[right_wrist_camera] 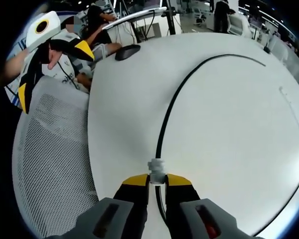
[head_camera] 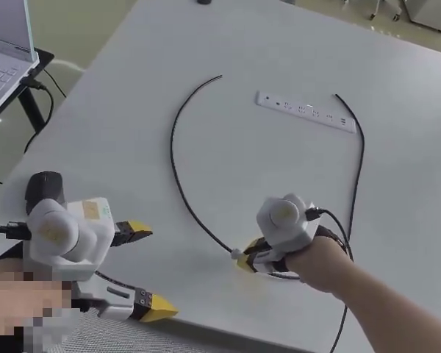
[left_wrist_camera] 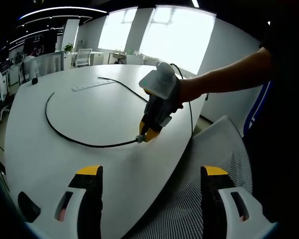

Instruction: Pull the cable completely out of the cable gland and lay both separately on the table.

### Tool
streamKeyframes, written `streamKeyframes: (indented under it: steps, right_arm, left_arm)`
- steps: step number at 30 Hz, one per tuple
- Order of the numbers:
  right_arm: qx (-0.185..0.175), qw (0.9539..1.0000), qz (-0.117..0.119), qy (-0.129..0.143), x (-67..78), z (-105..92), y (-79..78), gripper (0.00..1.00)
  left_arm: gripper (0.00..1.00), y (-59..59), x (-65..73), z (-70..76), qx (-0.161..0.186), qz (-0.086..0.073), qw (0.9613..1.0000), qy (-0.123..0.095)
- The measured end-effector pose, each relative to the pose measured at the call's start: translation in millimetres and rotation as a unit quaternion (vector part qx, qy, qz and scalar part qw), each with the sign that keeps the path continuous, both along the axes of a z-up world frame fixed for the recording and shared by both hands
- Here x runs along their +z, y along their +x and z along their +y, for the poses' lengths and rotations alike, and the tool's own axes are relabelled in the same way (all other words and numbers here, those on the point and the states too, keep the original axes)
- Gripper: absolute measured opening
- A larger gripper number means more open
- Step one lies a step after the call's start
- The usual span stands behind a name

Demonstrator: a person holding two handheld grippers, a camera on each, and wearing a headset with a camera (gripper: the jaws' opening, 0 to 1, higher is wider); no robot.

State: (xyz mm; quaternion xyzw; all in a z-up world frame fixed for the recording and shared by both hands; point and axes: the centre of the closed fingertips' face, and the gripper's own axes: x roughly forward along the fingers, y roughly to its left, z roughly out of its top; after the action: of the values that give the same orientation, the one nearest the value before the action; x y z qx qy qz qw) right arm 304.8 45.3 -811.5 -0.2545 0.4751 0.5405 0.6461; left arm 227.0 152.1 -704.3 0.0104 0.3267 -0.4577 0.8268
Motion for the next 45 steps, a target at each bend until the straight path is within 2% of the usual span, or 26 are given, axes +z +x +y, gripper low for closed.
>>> streamKeyframes:
  steps: [11, 18, 25, 35, 40, 45]
  right_arm:
    - [0.012, 0.9998, -0.015, 0.006, 23.0, 0.0, -5.7, 0.06]
    - [0.024, 0.9991, -0.027, 0.021, 46.2, 6.1, -12.2, 0.06]
    - [0.037, 0.9984, -0.033, 0.028, 61.2, 11.1, -19.1, 0.06]
    - [0.075, 0.9959, -0.028, 0.041, 83.5, 21.3, -39.9, 0.06]
    - [0.102, 0.9936, -0.026, 0.042, 91.6, 24.0, -51.3, 0.06]
    - [0.109, 0.9924, -0.033, 0.047, 98.5, 26.6, -55.4, 0.06]
  left_arm:
    - [0.80, 5.8, 2.1, -12.0, -0.025, -0.008, 0.9997, 0.002]
    - [0.80, 14.7, 7.9, -27.4, -0.049, -0.019, 0.9986, 0.002]
    - [0.79, 21.6, 14.5, -41.6, -0.074, -0.031, 0.9967, 0.005]
    - [0.77, 22.3, 15.0, -57.3, -0.097, -0.040, 0.9944, 0.003]
    - [0.78, 23.5, 14.6, -64.3, -0.117, -0.050, 0.9918, 0.006]
    - [0.76, 24.1, 15.3, -68.8, -0.123, -0.044, 0.9913, -0.011]
